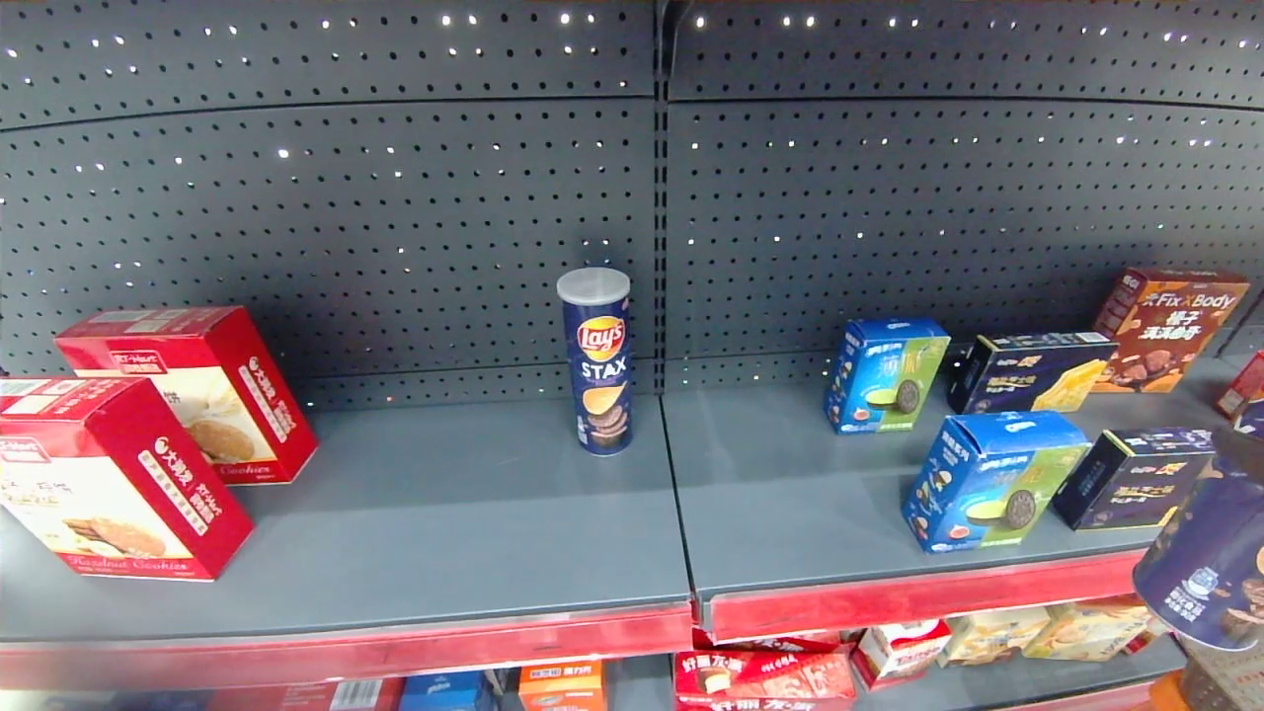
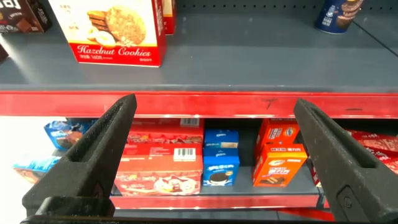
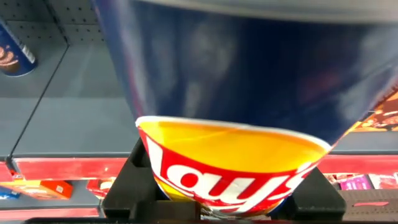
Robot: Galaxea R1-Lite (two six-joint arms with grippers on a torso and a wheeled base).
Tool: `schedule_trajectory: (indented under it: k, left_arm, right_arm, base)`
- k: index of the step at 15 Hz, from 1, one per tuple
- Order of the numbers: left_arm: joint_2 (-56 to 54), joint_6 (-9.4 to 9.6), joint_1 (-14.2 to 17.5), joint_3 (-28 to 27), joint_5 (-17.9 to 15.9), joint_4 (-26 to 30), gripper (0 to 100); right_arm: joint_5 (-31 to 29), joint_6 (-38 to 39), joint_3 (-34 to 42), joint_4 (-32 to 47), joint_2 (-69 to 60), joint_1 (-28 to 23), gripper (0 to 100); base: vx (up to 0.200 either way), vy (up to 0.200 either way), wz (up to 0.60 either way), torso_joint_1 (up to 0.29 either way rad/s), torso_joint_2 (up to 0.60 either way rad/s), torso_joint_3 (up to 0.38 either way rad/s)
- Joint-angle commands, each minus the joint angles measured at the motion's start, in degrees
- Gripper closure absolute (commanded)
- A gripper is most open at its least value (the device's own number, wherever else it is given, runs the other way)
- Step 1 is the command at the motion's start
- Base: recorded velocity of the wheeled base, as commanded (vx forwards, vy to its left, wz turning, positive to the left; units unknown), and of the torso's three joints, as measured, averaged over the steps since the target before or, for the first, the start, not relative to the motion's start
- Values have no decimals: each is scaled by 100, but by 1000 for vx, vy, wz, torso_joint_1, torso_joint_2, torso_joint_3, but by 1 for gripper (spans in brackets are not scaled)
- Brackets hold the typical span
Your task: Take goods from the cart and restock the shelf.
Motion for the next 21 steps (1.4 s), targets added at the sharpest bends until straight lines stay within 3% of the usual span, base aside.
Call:
schedule_trajectory:
  k: [1,4,6,9,11,18,19,21]
  left_arm:
    - [-1,-4,0,0,2,-2,0]
    - [-1,-4,0,0,11,-2,0]
    - [-1,-4,0,0,2,-2,0]
    - [-1,-4,0,0,2,-2,0]
    - [-1,-4,0,0,2,-2,0]
    - [-1,-4,0,0,2,-2,0]
    - [-1,40,0,0,-33,-2,0]
    - [-1,418,0,0,-147,7,0]
  right_arm:
    - [-8,-17,-106,4,24,-26,100]
    - [968,115,-335,-14,341,-483,100]
    - [1284,71,-493,-84,499,-650,100]
    - [1372,62,-510,-348,455,-614,100]
    - [1539,62,-756,-5,288,-500,100]
    - [1548,-34,-1003,48,692,-34,100]
    - [1513,-34,-994,109,684,18,100]
    - [1407,-34,-1047,426,684,36,100]
  base:
    - [0,0,0,0,0,0]
    - [0,0,0,0,0,0]
    - [0,0,0,0,0,0]
    - [0,0,0,0,0,0]
    - [0,0,0,0,0,0]
    - [0,0,0,0,0,0]
    - [0,0,0,0,0,0]
    - [0,0,0,0,0,0]
